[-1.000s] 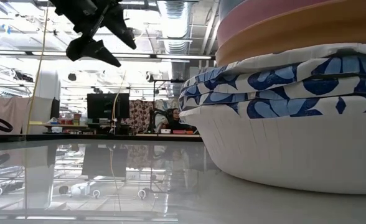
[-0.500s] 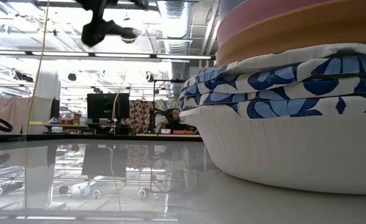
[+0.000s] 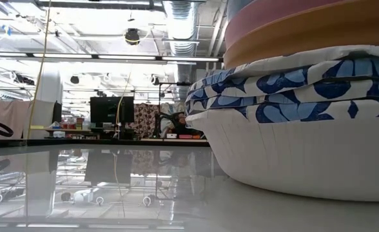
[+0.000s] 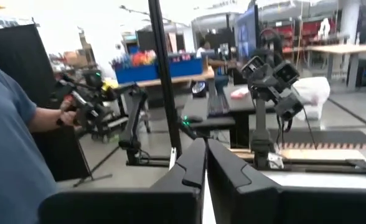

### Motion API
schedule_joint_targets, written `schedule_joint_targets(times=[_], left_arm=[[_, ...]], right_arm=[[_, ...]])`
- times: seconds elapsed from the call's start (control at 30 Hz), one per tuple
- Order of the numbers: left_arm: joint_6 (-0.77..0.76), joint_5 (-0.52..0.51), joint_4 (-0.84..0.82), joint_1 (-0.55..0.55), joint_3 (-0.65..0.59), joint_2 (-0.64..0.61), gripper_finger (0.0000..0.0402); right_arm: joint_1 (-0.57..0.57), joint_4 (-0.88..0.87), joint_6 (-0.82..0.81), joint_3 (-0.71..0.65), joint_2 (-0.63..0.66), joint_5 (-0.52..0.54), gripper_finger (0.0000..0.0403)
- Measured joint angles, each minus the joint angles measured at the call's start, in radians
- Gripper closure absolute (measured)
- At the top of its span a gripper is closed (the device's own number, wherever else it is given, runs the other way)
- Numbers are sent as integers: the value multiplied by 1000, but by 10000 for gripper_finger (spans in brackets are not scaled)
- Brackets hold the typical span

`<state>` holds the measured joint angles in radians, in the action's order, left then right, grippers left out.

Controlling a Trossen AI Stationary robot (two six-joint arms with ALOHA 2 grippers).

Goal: Nest bowls inside each other
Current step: Return to Home Position

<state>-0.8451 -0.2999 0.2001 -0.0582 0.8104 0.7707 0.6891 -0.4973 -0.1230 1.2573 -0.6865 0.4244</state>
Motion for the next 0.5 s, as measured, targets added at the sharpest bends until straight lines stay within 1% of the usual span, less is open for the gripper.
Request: schedule_joint_targets(times=[0.1, 0.2, 0.27, 0.33, 0.4, 0.47, 0.5], left_arm=[[5, 1, 2, 0, 0, -47, 120], [108, -41, -8, 0, 0, -79, 120], [164, -59, -9, 0, 0, -99, 120], [207, -61, -10, 0, 0, -125, 120], [305, -43, -9, 0, 0, -156, 120], [415, -5, -9, 0, 0, -188, 120], [443, 10, -9, 0, 0, -202, 120]], right_arm=[[-4, 0, 3, -1, 44, 3, 364], [-5, -25, -26, -1, 76, 17, 364], [-5, -37, -2, -2, 91, 9, 365], [-5, -38, 70, -2, 116, -29, 365], [-5, -18, 110, -2, 152, -79, 365], [-1, 4, 138, -3, 187, -154, 365], [0, 13, 157, -3, 205, -211, 365]])
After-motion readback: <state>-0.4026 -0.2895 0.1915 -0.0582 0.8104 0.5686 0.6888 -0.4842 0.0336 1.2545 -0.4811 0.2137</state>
